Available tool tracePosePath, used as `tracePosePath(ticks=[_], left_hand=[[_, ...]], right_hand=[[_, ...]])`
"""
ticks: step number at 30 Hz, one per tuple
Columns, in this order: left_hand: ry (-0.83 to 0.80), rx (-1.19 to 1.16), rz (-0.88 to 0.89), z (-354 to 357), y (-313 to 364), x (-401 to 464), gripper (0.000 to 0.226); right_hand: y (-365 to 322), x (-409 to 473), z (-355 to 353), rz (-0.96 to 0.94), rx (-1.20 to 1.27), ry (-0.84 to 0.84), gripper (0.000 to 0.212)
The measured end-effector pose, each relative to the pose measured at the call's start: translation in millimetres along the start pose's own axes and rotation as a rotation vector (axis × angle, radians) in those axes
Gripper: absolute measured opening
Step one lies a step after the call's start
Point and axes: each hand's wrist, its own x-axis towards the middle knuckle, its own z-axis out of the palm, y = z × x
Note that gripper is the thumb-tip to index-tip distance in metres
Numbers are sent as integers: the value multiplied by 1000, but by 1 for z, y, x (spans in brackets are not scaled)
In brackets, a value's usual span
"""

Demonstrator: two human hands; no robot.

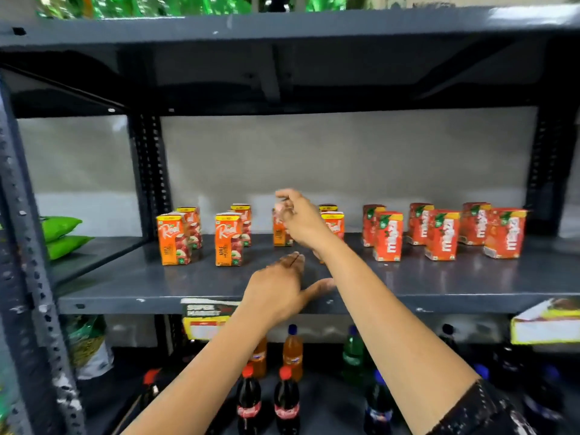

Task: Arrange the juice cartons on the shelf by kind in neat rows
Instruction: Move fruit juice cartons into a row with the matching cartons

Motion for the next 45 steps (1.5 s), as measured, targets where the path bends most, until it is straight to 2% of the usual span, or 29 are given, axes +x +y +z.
tracePosePath(ticks=[4,7,13,18,24,27,34,37,40,42,45], left_hand=[[-65,-7,88,8,63,32,90],[-56,-16,165,18,115,54,91],[-46,-85,289,37,222,87,84],[-124,-96,265,47,274,106,81],[-200,-121,220,53,280,115,94],[-243,-129,208,50,283,118,97],[-260,-148,189,50,287,118,97],[-259,-146,180,50,287,118,97],[-262,-153,175,50,288,116,97],[-264,-157,173,50,288,116,97],[-262,-162,171,51,287,116,98]], right_hand=[[17,-10,-72,-62,-68,136,33],[34,-29,-138,-55,-182,233,30],[94,-77,-276,146,-374,390,25],[152,-117,-378,440,-603,519,32],[216,-157,-450,1001,-884,575,53],[232,-158,-461,1105,-832,557,58],[263,-127,-490,1094,-584,291,47],[246,-125,-480,1116,-388,247,29],[233,-123,-466,1073,-445,198,23],[236,-121,-461,1025,-449,255,16],[238,-131,-458,890,-90,526,15]])
